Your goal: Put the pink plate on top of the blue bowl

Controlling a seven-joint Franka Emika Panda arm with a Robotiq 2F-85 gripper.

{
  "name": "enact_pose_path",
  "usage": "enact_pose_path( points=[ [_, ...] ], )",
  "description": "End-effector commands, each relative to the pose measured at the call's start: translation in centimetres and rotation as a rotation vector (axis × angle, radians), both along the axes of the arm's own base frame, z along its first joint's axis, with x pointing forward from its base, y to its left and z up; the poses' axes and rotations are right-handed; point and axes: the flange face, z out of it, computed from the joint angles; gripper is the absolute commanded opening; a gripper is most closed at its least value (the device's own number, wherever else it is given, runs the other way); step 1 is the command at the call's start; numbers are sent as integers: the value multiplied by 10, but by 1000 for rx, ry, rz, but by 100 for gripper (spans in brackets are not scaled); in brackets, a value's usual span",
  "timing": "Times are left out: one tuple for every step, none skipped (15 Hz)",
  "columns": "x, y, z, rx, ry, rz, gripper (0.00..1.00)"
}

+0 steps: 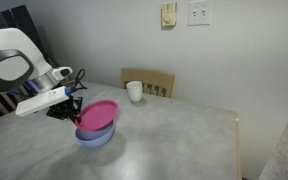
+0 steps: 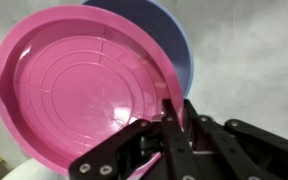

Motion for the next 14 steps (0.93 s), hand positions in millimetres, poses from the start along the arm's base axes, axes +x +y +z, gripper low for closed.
enact_pose_path(
  points=[
    [-14, 0, -1, 33, 1, -37, 3],
    [-17, 1, -1, 37, 5, -50, 3],
    [-20, 2, -2, 39, 9, -55, 3],
    [-22, 2, -2, 42, 15, -63, 3],
    [-25, 2, -3, 45, 19, -70, 3],
    [-28, 2, -2, 45, 23, -76, 3],
    [-30, 2, -3, 46, 25, -81, 3],
    [-31, 1, -2, 46, 23, -83, 3],
    [-32, 1, -2, 47, 21, -85, 3],
    [-31, 2, -1, 47, 16, -85, 3],
    [-28, 3, -1, 49, 9, -84, 3],
    [-23, 5, -1, 50, 3, -78, 3],
    [-20, 6, -1, 50, 1, -71, 3],
    [-16, 8, -3, 53, -3, -66, 3]
  ],
)
